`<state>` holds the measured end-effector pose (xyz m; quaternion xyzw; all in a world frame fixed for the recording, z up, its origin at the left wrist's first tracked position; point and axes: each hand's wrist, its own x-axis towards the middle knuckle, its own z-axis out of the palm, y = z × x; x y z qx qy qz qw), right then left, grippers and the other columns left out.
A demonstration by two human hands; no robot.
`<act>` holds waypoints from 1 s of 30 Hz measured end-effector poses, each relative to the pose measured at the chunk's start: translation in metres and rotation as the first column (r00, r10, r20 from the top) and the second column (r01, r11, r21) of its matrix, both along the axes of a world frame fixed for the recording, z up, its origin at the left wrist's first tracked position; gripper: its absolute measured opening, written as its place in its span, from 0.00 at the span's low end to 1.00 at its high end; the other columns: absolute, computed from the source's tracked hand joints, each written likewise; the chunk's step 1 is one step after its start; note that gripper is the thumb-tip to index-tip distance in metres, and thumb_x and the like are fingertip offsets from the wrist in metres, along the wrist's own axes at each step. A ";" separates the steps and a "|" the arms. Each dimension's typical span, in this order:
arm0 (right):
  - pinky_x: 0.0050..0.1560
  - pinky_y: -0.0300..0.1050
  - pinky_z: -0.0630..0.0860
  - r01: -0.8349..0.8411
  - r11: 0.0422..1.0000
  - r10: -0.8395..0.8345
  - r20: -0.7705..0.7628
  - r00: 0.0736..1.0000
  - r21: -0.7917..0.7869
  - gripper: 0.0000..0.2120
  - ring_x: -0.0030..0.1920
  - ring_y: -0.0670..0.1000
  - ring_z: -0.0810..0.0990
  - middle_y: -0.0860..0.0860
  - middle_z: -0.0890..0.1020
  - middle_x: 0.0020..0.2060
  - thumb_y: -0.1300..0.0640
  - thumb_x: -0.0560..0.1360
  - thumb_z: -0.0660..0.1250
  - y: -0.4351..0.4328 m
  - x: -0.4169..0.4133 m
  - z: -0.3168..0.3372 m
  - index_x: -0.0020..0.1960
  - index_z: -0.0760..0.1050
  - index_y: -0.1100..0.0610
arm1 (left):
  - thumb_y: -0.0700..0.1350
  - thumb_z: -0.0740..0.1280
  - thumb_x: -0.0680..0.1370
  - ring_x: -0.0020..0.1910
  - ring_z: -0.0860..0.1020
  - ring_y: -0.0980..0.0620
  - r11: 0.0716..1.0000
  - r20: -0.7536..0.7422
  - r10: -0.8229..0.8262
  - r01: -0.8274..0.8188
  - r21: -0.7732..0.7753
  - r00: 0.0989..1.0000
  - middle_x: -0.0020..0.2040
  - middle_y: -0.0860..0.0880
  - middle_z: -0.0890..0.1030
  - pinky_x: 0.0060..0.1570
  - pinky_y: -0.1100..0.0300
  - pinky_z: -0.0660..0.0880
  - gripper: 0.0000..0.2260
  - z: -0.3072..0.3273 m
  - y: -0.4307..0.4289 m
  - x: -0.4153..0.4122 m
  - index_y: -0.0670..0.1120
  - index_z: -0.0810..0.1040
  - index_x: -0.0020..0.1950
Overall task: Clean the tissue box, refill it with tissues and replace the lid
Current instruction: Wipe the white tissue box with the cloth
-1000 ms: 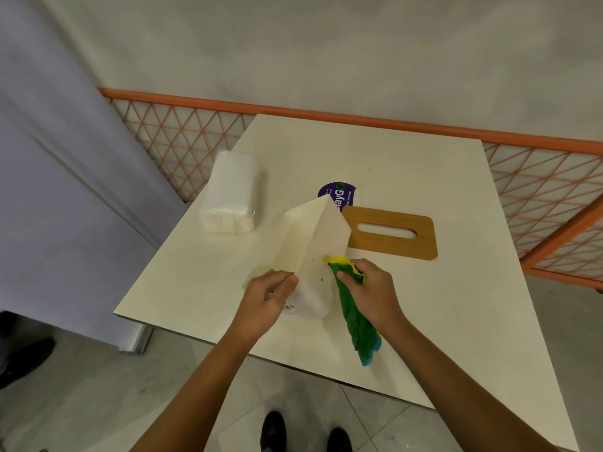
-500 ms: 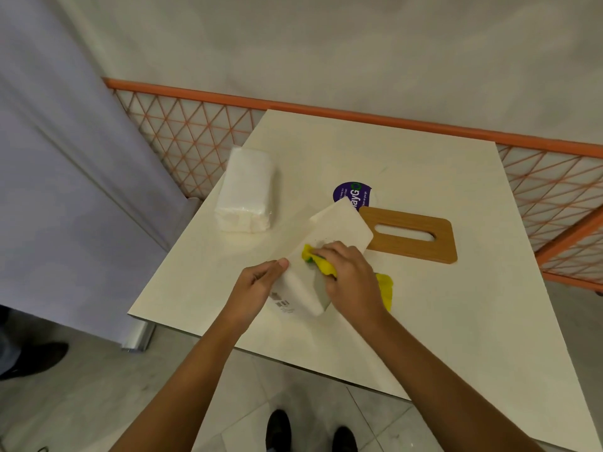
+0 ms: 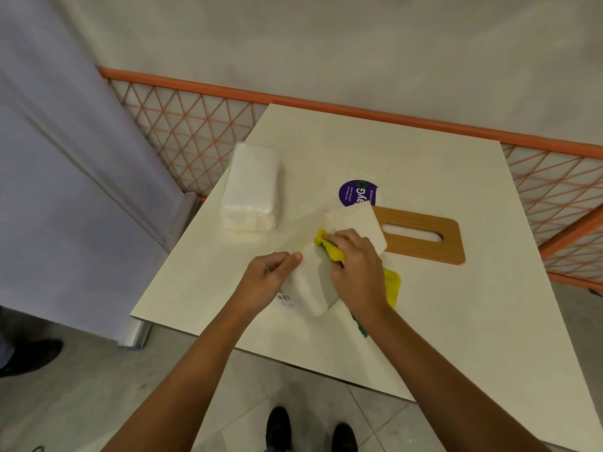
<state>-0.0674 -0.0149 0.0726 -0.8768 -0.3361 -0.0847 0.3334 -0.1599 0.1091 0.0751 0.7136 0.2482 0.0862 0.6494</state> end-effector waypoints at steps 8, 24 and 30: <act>0.47 0.46 0.74 0.024 1.000 -0.025 -0.087 0.996 -0.018 0.17 0.52 0.57 0.77 0.53 0.80 0.53 0.68 0.70 0.65 0.000 0.015 -0.003 0.57 0.79 0.59 | 0.45 0.64 0.78 0.30 0.64 0.56 0.999 -0.033 0.010 -0.009 0.033 0.999 0.29 0.51 0.65 0.28 0.72 0.62 0.20 0.001 0.007 0.004 0.46 0.66 0.27; 0.36 0.39 0.76 -0.065 0.998 0.066 0.066 0.996 -0.020 0.21 0.44 0.48 0.69 0.50 0.82 0.45 0.66 0.60 0.60 -0.027 -0.020 -0.033 0.51 0.81 0.57 | 0.51 0.69 0.75 0.30 0.58 0.51 0.956 -0.097 0.215 -0.189 0.223 0.972 0.21 0.53 0.58 0.34 0.56 0.56 0.28 -0.013 0.007 0.018 0.49 0.58 0.20; 0.44 0.36 0.71 -0.053 0.999 0.053 -0.010 0.999 0.014 0.20 0.44 0.51 0.73 0.56 0.81 0.45 0.71 0.61 0.64 -0.036 0.003 -0.038 0.51 0.80 0.61 | 0.59 0.67 0.67 0.31 0.58 0.50 0.964 -0.126 0.218 -0.193 0.185 0.968 0.21 0.53 0.58 0.34 0.56 0.55 0.25 -0.013 0.008 0.020 0.49 0.57 0.20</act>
